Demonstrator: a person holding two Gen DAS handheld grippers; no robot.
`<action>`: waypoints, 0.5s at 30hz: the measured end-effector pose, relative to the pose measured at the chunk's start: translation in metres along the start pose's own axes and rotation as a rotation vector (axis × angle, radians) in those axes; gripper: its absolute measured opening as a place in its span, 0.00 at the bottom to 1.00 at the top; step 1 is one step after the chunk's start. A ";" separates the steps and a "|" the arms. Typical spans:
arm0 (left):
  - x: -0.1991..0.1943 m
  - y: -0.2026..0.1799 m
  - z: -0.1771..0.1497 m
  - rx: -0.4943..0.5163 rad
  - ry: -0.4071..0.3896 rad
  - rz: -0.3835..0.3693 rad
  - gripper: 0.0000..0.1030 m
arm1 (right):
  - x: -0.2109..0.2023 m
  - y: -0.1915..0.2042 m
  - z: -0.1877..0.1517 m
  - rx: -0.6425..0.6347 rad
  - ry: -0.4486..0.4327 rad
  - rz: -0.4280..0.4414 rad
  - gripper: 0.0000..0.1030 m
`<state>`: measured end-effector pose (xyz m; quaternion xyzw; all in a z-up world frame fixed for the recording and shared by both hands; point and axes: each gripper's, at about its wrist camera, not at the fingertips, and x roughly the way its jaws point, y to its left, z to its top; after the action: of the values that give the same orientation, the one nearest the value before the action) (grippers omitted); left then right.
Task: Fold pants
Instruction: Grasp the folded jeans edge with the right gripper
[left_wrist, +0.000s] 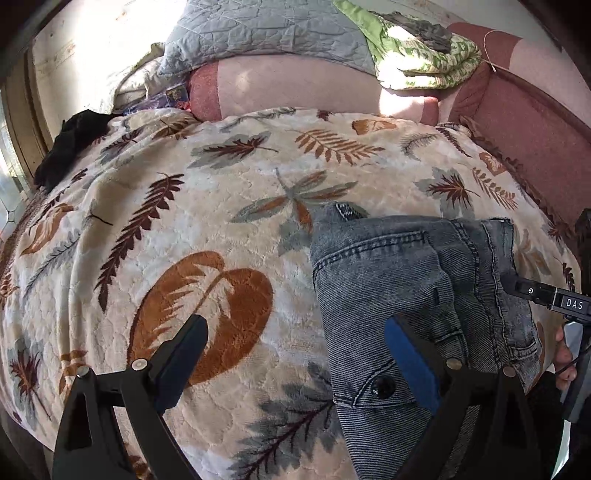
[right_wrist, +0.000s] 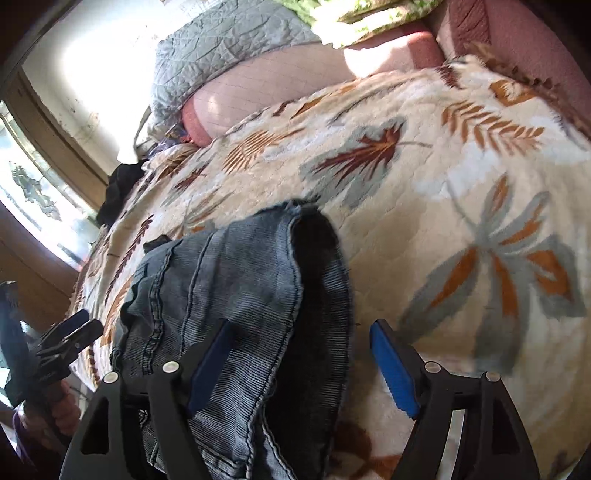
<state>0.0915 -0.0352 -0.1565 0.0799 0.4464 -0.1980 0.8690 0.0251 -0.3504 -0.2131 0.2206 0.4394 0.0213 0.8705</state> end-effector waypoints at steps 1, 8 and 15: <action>0.006 0.002 -0.001 -0.009 0.015 -0.033 0.94 | 0.004 0.003 -0.001 -0.012 -0.002 -0.001 0.79; 0.034 -0.009 -0.009 -0.088 0.097 -0.240 0.94 | 0.017 0.040 -0.012 -0.095 0.020 0.074 0.79; 0.026 -0.021 0.001 -0.028 0.079 -0.278 0.60 | 0.009 0.063 -0.012 -0.175 0.016 -0.015 0.37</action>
<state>0.0971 -0.0621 -0.1761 0.0129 0.4899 -0.3066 0.8160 0.0313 -0.2871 -0.2011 0.1402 0.4446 0.0546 0.8830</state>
